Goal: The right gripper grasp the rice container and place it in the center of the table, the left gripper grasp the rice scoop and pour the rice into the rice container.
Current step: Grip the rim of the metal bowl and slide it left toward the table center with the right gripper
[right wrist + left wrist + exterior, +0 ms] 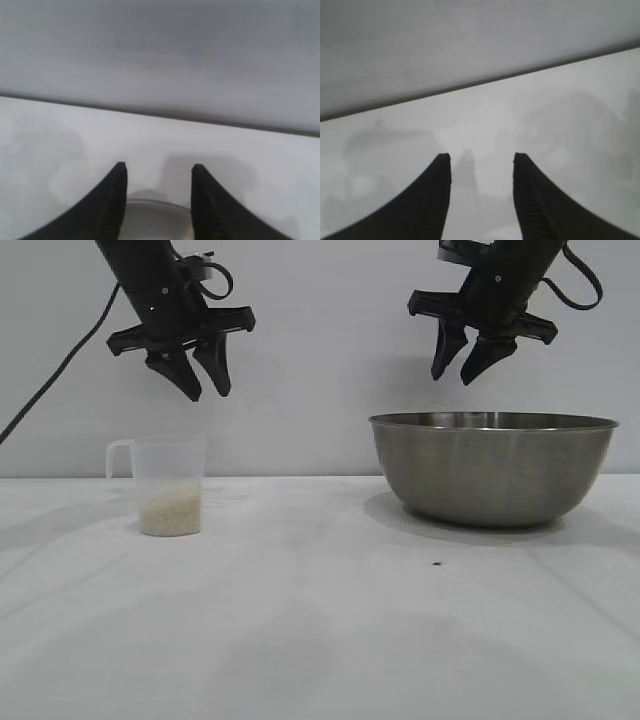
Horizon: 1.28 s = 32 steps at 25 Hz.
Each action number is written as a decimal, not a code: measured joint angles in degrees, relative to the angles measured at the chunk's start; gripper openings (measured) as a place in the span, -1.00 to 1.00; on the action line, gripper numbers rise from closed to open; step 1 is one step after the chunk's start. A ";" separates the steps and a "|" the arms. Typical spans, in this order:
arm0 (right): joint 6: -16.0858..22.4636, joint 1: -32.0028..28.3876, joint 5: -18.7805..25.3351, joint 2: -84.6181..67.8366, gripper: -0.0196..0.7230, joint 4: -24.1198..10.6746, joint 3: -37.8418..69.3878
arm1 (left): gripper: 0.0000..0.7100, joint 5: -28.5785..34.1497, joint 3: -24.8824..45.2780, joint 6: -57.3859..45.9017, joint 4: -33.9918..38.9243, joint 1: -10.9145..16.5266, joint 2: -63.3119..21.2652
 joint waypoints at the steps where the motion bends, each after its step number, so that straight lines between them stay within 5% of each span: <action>1: 0.00 -0.74 1.51 -0.73 -0.30 -0.53 0.00 | -0.28 0.00 0.00 0.00 0.00 0.00 0.00; 13: 0.11 -5.68 13.16 -9.71 -0.30 -7.62 10.04 | -0.28 0.00 -0.07 0.00 0.00 0.00 0.00; 31: 0.11 -5.68 14.16 -5.25 -0.30 -10.09 15.66 | -0.28 0.61 -0.07 0.00 0.60 0.00 0.00; 32: 0.11 -5.68 14.45 -5.01 -0.45 -10.09 15.66 | -0.28 0.61 -0.07 0.00 0.90 0.00 0.00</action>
